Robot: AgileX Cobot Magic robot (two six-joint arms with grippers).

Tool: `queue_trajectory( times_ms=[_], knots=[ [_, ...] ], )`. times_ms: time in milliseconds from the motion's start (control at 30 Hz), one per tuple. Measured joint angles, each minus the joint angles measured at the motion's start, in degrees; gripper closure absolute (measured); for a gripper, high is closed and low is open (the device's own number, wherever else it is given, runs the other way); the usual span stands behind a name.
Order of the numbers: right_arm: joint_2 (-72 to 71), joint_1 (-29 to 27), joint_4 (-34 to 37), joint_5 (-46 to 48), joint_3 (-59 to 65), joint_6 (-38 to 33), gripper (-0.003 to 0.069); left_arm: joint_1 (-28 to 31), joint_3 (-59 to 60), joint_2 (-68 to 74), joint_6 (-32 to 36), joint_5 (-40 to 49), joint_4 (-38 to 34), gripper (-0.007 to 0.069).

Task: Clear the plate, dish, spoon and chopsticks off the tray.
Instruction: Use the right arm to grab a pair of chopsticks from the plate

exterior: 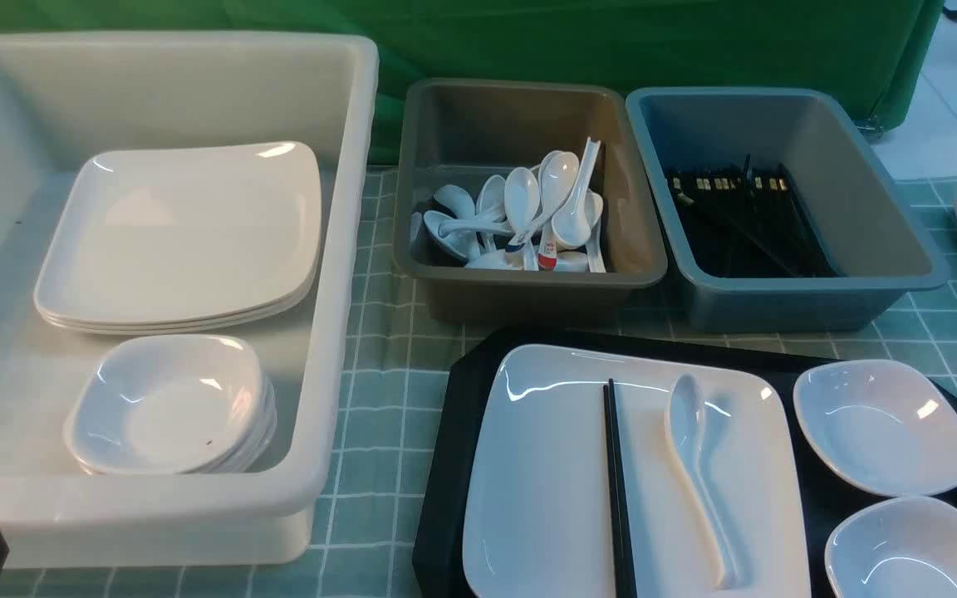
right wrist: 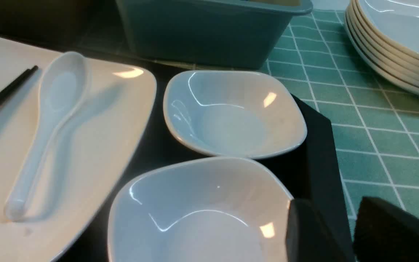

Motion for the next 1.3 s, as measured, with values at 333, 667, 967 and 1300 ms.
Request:
queue_trajectory(
  times_ms=[333,667,967,1300],
  knots=[
    [0.0,0.0,0.0,0.0,0.0,0.0,0.0417,0.0,0.0,0.0,0.0,0.0,0.0,0.0607],
    [0.0,0.0,0.0,0.0,0.0,0.0,0.0417,0.0,0.0,0.0,-7.8,-15.9,-15.8,0.0607],
    [0.0,0.0,0.0,-1.8,0.0,0.0,0.0417,0.0,0.0,0.0,-21.6,-33.8,-24.3,0.0607],
    [0.0,0.0,9.8,-14.5,0.0,15.2,0.0417,0.0,-23.1,5.2,-35.2,-24.0,-3.6,0.0607]
  ],
)
